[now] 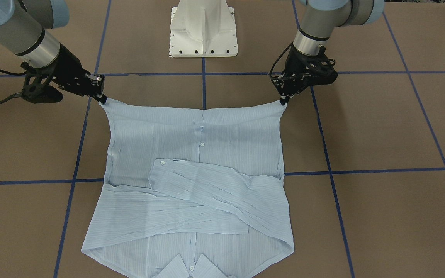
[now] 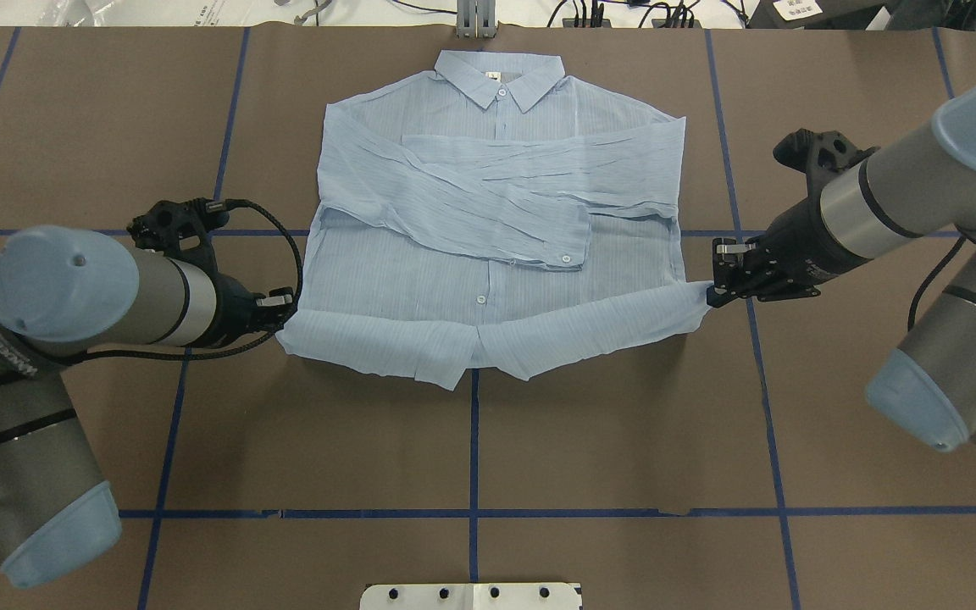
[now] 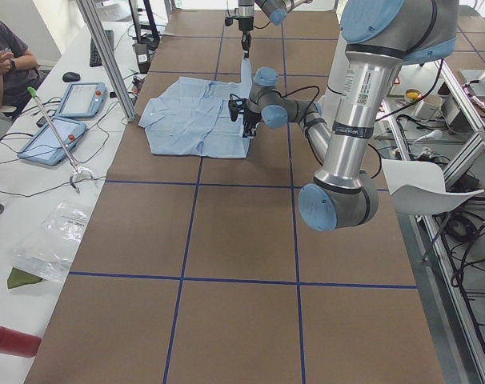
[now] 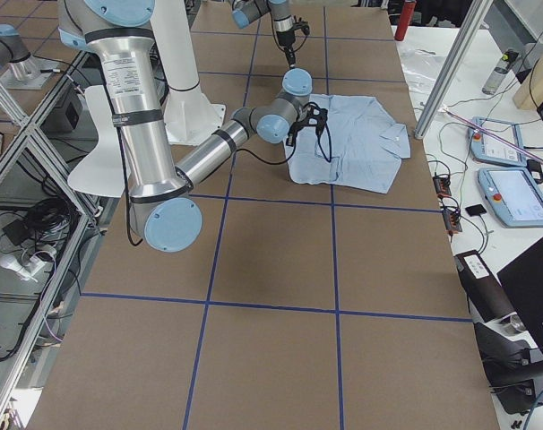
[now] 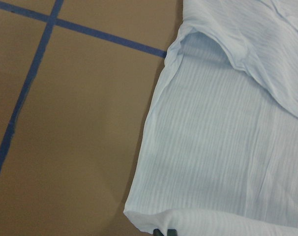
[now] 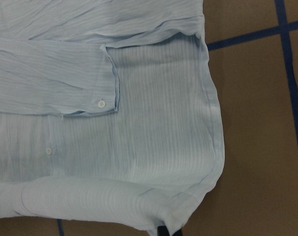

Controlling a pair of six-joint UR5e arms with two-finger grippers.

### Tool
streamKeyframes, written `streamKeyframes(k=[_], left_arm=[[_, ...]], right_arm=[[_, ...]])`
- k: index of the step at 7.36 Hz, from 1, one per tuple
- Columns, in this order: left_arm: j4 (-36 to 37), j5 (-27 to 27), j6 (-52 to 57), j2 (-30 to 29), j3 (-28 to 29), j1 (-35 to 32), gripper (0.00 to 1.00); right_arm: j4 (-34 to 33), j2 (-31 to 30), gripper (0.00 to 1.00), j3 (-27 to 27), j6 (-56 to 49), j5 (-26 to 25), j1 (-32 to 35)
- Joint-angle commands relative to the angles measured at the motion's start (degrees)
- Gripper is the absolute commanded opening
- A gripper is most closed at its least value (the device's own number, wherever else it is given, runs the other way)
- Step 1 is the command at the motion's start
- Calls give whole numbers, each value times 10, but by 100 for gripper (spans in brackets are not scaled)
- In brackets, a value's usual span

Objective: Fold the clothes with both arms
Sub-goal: 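Lift the hem with both grippers and fold it toward the collar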

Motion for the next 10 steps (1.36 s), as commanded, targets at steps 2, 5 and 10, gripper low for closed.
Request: streamKeyframes(k=[2,5,10], left_arm=[[-4,-47,42,-92,93,-88,0],[-133,-55,50,-143,223,-125,0],[-303,-90,70,-228,441,-186,0]], right_arm=[[1,61,0,-63,-1,39,71],[4,158,0,-194,-9,45,112],[5,251,0,-342,-46,44,137]])
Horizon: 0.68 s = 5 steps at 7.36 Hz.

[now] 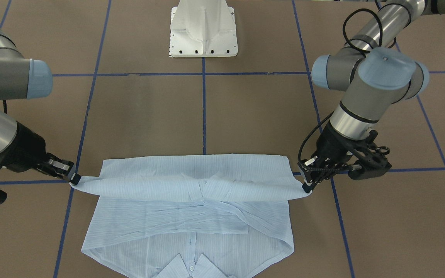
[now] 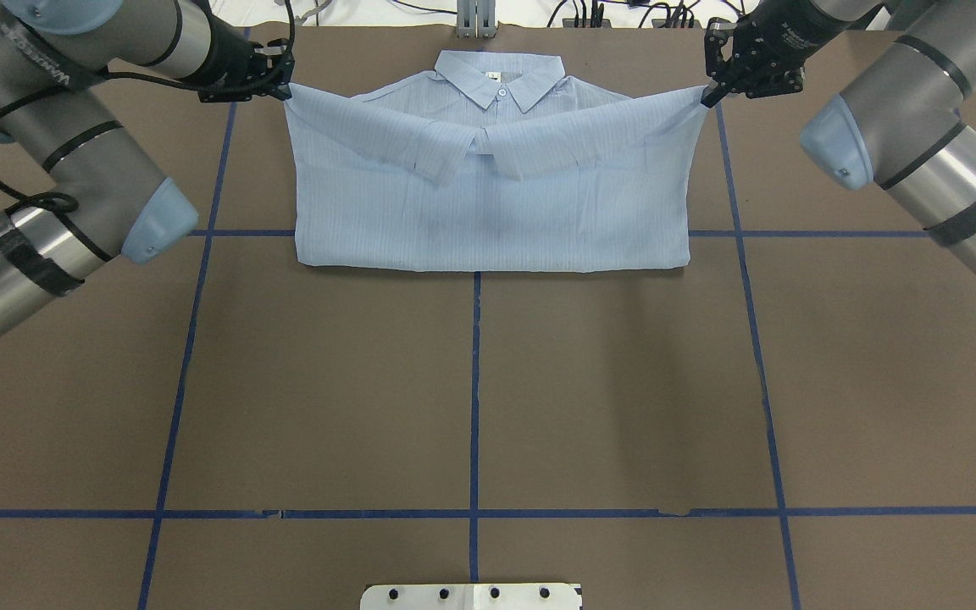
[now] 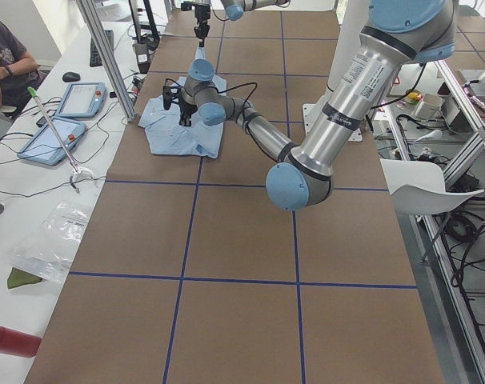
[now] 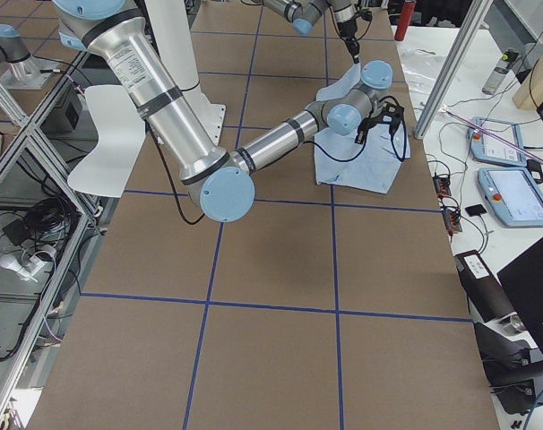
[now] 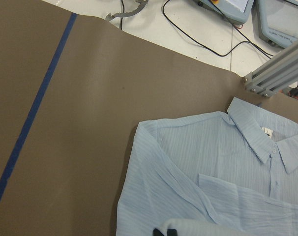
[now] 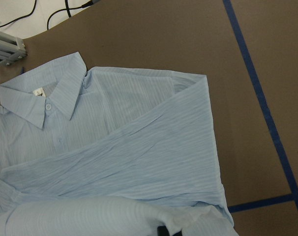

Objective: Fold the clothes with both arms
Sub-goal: 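Lower the hem onto the collar and open both grippers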

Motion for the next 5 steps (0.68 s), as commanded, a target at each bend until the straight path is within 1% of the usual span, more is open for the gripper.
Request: streamKeyframes(k=[1,2,3,4,5], left_arm=[[-95,1,1,-31,112,-2,0],[-97,1,3,-53,146,-1,0],[-97,2,2,-68,160,-1,0],[-105,3,-1,-82,180,-1,0],[-127,6,-2,-82,207,-1,0]], right_arm=[[0,37,0,-60,-11,0,4],[0,49,0,-83,-19,0,4],[1,60,0,-111,-27,-1,3],[2,63,0,-128,-36,-3,3],[2,78,0,-152,-35,-6,2]])
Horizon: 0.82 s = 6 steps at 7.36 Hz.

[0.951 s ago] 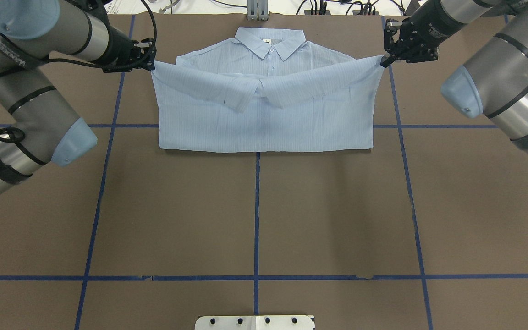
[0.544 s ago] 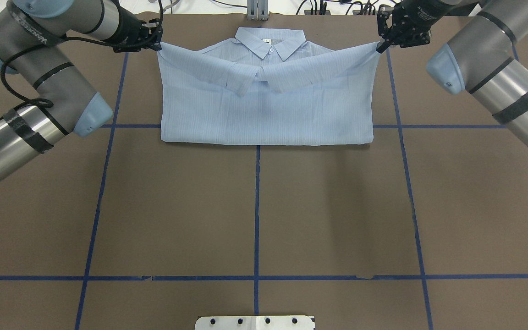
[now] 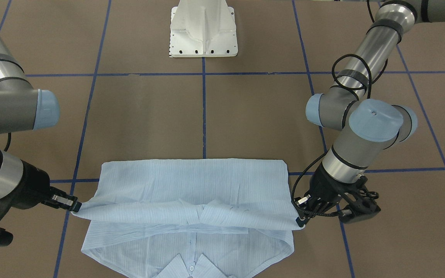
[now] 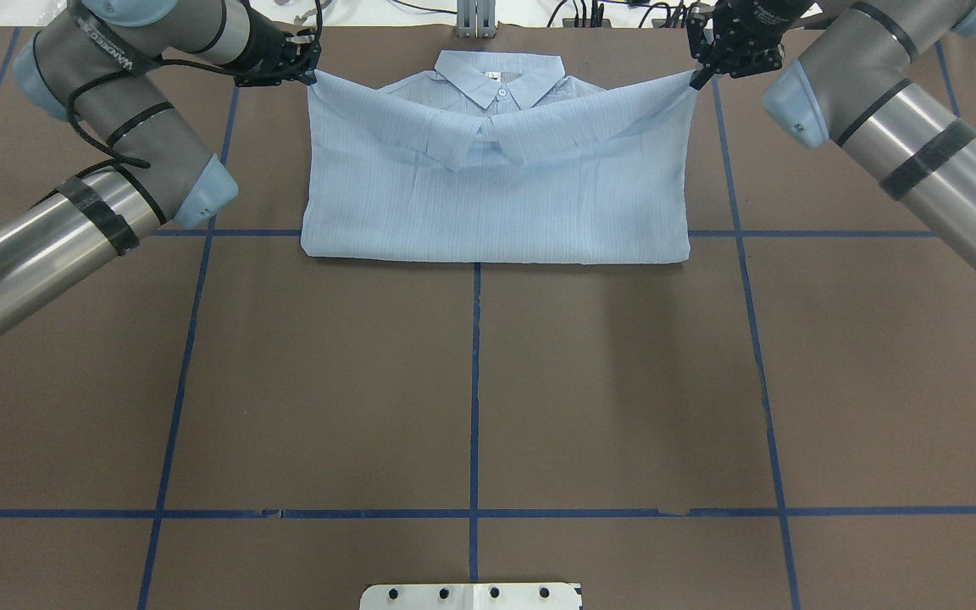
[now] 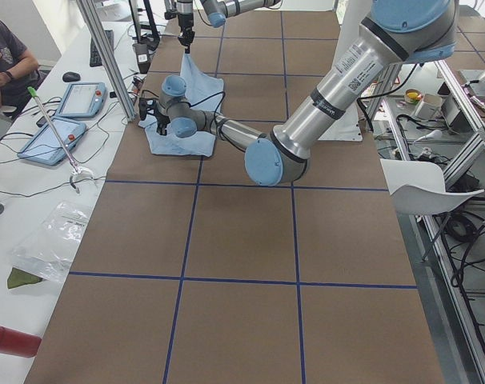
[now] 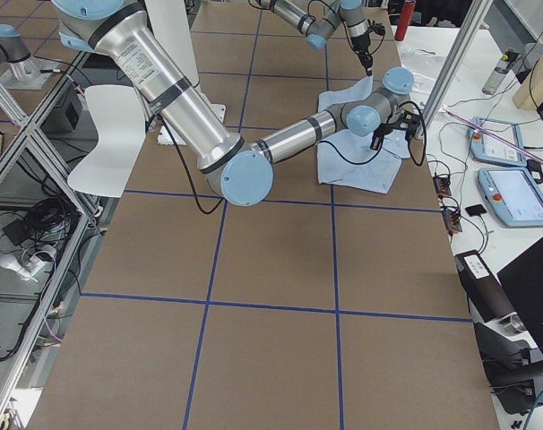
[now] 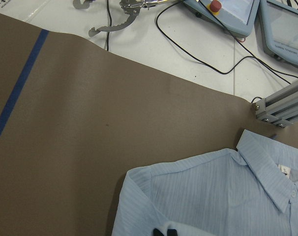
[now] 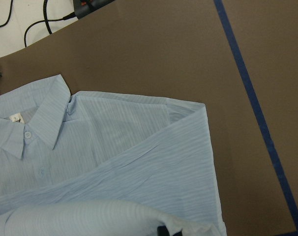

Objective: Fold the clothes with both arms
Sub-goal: 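Lower the hem onto the collar and open both grippers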

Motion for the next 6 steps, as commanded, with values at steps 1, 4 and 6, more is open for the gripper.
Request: streamKeyframes(k=[1,4,6], left_arm=[[-41,12,-3,-11,53,1,0],[-50,24,-27,-11,74,0,0],[-63,24,-54,-11,72,2,0]], right_arm=[[0,30,0,-51,-4,-12,-2],[19,46,0,-102,-14,-36,-13],[20,53,0,-106,-14,-45,-18]])
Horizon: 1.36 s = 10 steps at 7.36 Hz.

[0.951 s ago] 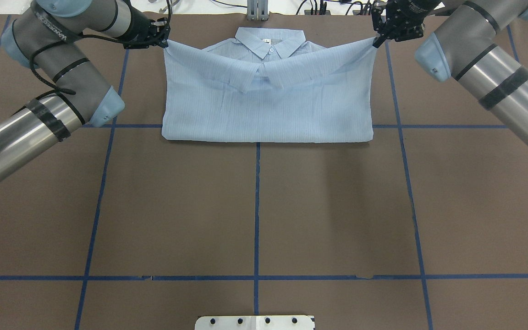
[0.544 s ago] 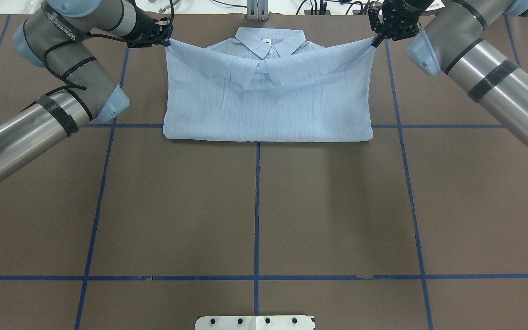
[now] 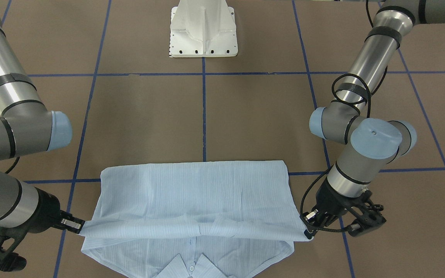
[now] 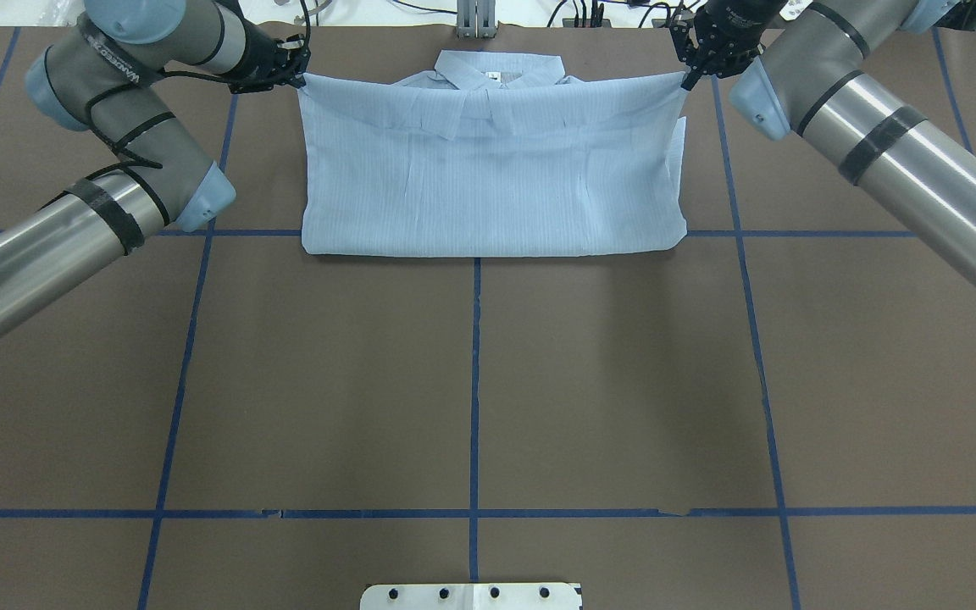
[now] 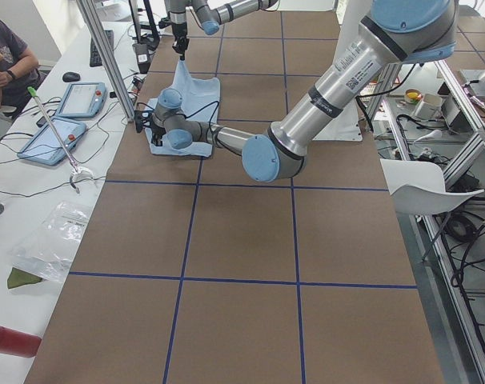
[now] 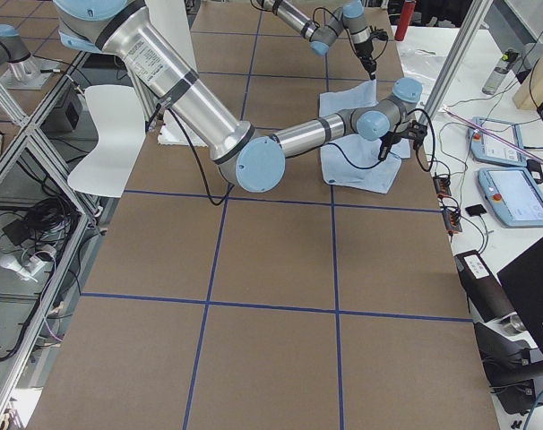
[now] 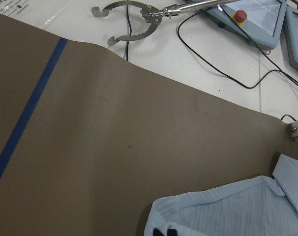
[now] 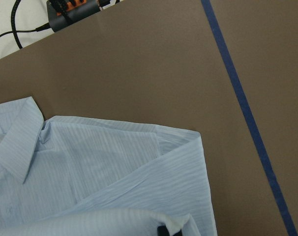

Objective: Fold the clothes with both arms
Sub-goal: 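Lower the hem onto the collar and open both grippers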

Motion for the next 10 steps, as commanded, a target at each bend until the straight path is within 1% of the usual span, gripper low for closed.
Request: streamKeyframes(k=[1,2,3,4,6,7,9,10], left_arm=[[-6,0,-45,0,-1,2,15],[-5,0,-54,-1,-2,2,47],[-5,0,-59,-2,-3,2,78],[-5,0,-57,2,-3,2,100],[-3,1,-53,3,-3,1,100],[1,0,-54,3,-5,1,100],[3,-1,-55,16,-31,-1,100],[3,0,-56,22,-38,-1,100]], right_arm=[[2,5,0,-6,-2,-10,-6],[2,4,38,-5,-2,-15,-7],[3,4,99,-3,-3,-55,-23],[25,-2,100,-4,-3,-65,-29],[27,-3,100,-3,-3,-63,-28],[27,-15,100,9,-3,-61,-28],[27,-80,100,88,-3,-51,-34],[27,-101,100,105,0,-47,-57]])
